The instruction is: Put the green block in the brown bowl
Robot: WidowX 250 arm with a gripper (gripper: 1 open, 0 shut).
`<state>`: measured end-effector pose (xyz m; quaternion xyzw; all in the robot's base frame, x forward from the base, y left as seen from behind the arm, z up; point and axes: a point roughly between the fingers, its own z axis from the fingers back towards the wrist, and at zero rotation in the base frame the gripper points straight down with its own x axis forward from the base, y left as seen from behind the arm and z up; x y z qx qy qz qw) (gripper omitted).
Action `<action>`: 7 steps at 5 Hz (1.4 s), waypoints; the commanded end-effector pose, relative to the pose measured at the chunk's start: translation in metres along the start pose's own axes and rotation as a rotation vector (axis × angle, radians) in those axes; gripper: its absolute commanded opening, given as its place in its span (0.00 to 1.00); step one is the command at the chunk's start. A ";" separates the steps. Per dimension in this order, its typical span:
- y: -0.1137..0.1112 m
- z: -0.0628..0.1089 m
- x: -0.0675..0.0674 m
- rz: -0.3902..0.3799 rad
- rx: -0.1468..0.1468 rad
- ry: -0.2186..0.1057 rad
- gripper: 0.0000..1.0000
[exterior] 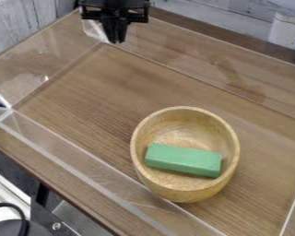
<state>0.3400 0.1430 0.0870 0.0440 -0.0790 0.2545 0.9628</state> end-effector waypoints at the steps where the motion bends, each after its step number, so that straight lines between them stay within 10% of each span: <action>1: 0.020 0.003 0.022 0.042 -0.032 -0.054 0.00; 2: 0.029 -0.009 0.025 0.049 -0.077 -0.038 1.00; 3: 0.028 -0.026 0.030 0.035 -0.018 -0.019 0.00; 7: 0.017 -0.032 0.040 0.059 0.113 -0.052 0.00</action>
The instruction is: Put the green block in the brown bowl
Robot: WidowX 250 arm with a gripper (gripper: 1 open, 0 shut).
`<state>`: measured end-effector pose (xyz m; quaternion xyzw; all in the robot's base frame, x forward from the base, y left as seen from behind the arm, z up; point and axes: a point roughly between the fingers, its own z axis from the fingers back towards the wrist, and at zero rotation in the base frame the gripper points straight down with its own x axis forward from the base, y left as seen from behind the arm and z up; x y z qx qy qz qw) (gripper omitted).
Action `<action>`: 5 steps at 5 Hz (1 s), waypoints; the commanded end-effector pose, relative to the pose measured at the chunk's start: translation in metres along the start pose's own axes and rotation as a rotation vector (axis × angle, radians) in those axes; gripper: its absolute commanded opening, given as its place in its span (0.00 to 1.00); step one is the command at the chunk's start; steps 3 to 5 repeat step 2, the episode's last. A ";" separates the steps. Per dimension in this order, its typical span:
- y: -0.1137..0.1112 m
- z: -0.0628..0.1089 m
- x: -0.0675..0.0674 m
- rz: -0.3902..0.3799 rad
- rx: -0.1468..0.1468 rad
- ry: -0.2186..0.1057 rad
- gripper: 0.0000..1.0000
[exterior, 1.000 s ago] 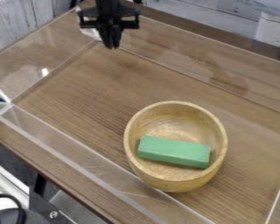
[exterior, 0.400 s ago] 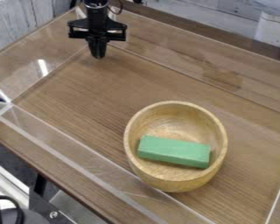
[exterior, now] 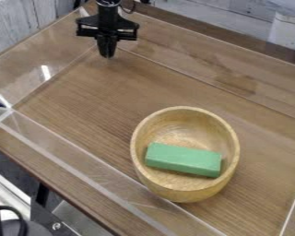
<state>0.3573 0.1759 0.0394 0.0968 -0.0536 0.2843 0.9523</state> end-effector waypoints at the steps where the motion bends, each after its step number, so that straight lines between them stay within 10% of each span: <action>1: 0.005 0.014 0.018 0.017 -0.012 -0.045 0.00; 5: 0.008 0.008 0.019 0.020 -0.018 -0.018 0.00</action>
